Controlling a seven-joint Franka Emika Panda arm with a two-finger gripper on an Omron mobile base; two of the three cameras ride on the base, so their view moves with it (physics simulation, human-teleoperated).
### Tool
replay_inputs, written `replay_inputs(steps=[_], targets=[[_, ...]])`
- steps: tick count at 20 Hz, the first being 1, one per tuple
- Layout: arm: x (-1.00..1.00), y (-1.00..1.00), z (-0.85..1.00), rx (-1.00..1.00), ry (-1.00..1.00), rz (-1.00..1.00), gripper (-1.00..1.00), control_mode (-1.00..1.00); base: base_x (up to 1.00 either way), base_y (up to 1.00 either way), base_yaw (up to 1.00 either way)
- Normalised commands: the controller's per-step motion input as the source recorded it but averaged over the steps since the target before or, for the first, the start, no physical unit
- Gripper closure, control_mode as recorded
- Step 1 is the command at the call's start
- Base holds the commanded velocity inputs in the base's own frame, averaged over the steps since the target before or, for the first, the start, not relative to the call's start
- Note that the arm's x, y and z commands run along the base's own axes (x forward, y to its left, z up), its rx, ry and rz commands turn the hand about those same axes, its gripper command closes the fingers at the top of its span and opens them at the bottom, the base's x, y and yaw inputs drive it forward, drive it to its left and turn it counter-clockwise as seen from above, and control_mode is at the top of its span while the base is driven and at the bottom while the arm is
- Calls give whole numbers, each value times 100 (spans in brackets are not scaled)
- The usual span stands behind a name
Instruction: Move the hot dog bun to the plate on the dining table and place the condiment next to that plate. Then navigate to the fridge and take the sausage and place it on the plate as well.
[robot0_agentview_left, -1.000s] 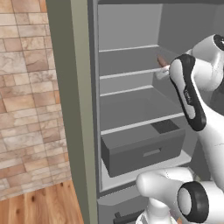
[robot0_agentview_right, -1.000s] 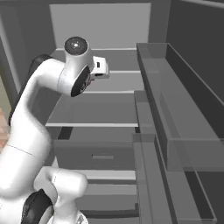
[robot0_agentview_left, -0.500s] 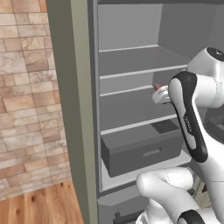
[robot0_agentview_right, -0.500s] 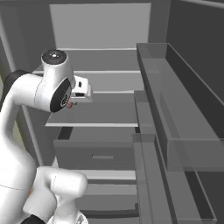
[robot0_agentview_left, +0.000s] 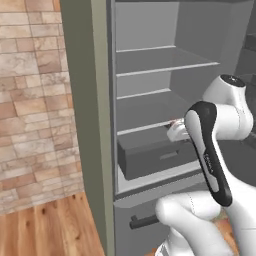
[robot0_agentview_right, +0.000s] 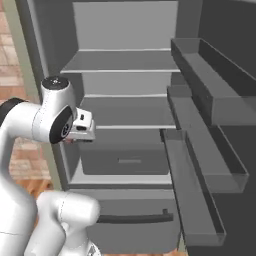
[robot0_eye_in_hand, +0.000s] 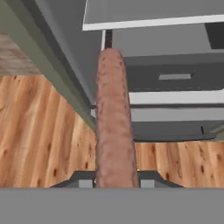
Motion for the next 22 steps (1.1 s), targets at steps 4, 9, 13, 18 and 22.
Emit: replay_inputs(steps=[4, 9, 13, 18, 22], targets=[[0, 0, 0, 0, 0, 0, 100, 100, -83, 72, -20], [0, 0, 0, 0, 0, 0, 100, 100, -51, 75, -65], [0, 0, 0, 0, 0, 0, 100, 100, -81, 46, -74], [0, 0, 0, 0, 0, 0, 100, 100, -99, 37, -76], [0, 0, 0, 0, 0, 0, 100, 100, -100, 34, -72]])
